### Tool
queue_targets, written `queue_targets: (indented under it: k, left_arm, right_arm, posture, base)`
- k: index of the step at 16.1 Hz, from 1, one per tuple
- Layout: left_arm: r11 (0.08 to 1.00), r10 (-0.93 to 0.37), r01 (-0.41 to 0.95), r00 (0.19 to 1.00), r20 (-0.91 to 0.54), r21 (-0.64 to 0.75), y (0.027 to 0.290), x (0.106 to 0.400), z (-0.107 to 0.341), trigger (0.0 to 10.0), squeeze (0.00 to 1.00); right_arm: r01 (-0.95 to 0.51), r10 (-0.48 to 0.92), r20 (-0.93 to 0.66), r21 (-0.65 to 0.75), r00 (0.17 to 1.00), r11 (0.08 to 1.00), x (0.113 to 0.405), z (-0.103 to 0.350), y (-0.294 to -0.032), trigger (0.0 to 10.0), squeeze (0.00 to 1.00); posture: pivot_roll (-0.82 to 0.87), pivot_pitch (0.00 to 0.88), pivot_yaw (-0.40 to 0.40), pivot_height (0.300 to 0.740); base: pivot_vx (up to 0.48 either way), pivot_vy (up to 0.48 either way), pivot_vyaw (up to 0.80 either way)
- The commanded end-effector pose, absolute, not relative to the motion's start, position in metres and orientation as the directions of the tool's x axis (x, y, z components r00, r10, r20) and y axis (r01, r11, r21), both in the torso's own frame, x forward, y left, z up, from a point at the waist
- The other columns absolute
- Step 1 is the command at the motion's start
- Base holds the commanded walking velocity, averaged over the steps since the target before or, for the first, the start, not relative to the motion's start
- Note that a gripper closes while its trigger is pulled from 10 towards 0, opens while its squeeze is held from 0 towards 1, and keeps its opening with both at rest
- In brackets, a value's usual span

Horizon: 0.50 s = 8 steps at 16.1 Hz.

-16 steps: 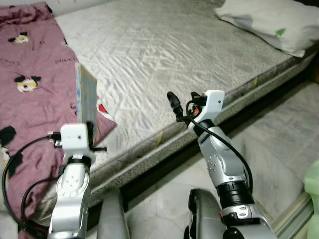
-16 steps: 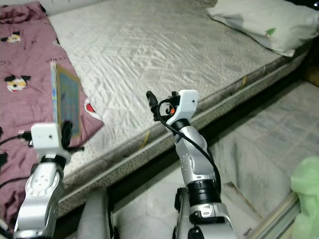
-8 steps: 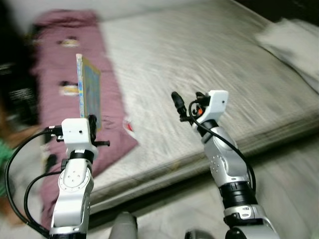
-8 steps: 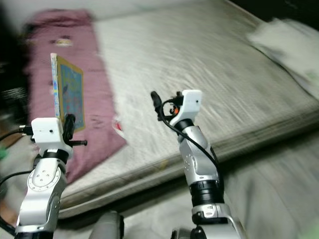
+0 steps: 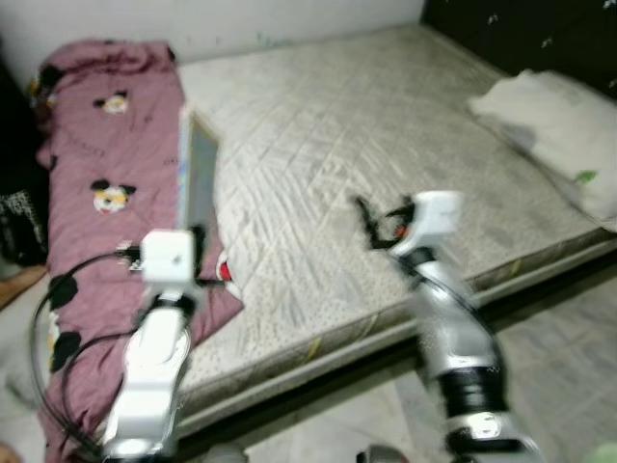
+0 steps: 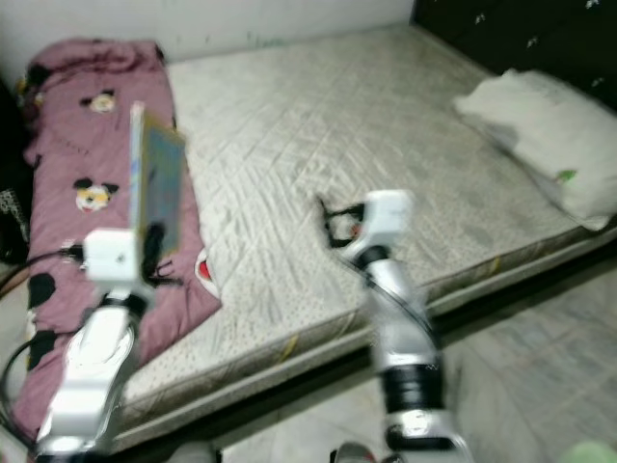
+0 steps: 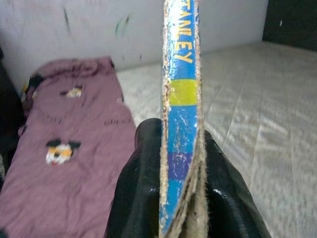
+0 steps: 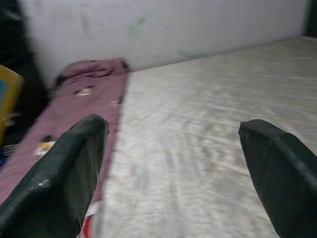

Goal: Clean up the room

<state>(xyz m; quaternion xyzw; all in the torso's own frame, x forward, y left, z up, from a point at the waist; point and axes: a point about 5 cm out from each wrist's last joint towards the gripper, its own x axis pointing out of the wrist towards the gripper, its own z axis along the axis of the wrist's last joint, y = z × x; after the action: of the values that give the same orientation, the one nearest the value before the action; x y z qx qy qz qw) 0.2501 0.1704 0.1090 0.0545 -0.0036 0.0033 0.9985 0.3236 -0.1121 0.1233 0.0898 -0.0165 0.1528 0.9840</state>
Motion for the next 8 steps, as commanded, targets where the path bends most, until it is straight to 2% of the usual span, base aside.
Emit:
queue_targets:
  k: [1, 4, 6, 8]
  left_arm:
    - [0.991, -0.075, 0.071, 0.997, 0.025, 0.113, 0.169, 0.241, 0.113, 10.0, 0.0]
    - [0.986, -0.094, 0.094, 0.996, -0.001, 0.136, 0.163, 0.23, 0.1, 10.0, 0.0]
    - [0.99, -0.05, 0.045, 0.998, 0.032, 0.131, 0.163, 0.233, 0.107, 10.0, 0.0]
    - [0.992, -0.018, 0.013, 0.999, 0.045, 0.127, 0.166, 0.234, 0.108, 10.0, 0.0]
  right_arm:
    - [-0.296, 0.29, 0.063, 0.152, 0.955, 0.943, 0.323, 0.124, -0.113, 10.0, 0.0]
    - [-0.261, 0.256, 0.05, 0.128, 0.965, 0.957, 0.319, 0.12, -0.117, 10.0, 0.0]
    - [-0.186, 0.181, 0.05, 0.137, 0.982, 0.973, 0.318, 0.12, -0.123, 10.0, 0.0]
    - [-0.186, 0.182, 0.042, 0.136, 0.982, 0.973, 0.317, 0.117, -0.122, 10.0, 0.0]
  posture:
    - [-0.01, 0.0, 0.029, 0.74]
    - [-0.02, 0.0, 0.032, 0.74]
    - [-0.02, 0.0, 0.039, 0.74]
    - [-0.03, 0.0, 0.039, 0.74]
  base:
    - [0.0, 0.0, 0.0]
    - [0.0, 0.0, 0.0]
    - [0.0, 0.0, 0.0]
    - [0.0, 0.0, 0.0]
